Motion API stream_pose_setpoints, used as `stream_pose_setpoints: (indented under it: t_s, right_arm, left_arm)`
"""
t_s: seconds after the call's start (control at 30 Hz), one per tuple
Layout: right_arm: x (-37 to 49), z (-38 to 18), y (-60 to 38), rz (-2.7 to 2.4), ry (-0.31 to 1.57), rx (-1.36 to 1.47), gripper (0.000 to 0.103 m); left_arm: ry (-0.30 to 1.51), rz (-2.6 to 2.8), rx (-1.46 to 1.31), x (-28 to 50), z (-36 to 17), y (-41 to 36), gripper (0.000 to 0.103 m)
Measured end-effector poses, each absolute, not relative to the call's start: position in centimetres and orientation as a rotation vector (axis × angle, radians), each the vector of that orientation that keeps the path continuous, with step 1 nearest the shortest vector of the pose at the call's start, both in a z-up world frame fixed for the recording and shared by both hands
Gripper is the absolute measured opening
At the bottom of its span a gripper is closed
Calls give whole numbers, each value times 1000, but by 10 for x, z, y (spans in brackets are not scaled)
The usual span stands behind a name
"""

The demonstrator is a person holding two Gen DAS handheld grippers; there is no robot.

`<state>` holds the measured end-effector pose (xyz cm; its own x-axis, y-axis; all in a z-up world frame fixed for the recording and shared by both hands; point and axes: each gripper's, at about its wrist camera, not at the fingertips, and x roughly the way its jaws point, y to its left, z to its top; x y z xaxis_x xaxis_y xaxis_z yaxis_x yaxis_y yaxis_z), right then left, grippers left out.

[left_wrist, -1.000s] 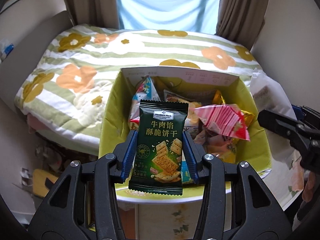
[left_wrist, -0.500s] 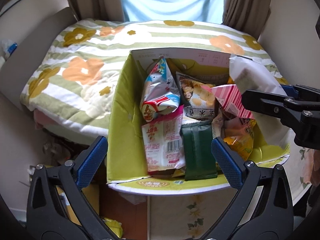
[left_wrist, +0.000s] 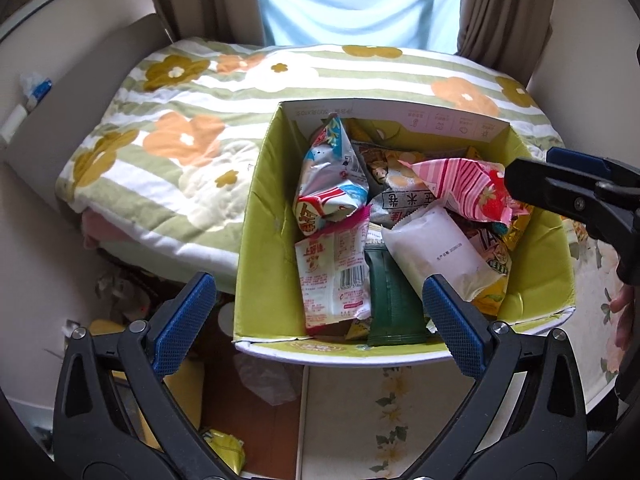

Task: Organize snacks
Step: 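Carry both packets into the yellow box and open both tools, then move both tools back toward the green-white bag and waffle packet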

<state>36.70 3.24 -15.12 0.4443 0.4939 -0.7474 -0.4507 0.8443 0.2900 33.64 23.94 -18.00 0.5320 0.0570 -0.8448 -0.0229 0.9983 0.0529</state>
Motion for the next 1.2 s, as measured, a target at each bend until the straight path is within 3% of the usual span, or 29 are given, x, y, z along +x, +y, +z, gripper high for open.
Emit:
stream_pose_setpoints:
  t_s: [0.57, 1.2]
  right_arm:
    - [320, -124, -40, 365, 911, 99, 99]
    - [323, -125, -240, 100, 925, 119, 99]
  left_arm:
    - [958, -155, 76, 323, -152, 188, 102]
    - [910, -388, 196, 343, -141, -11, 103]
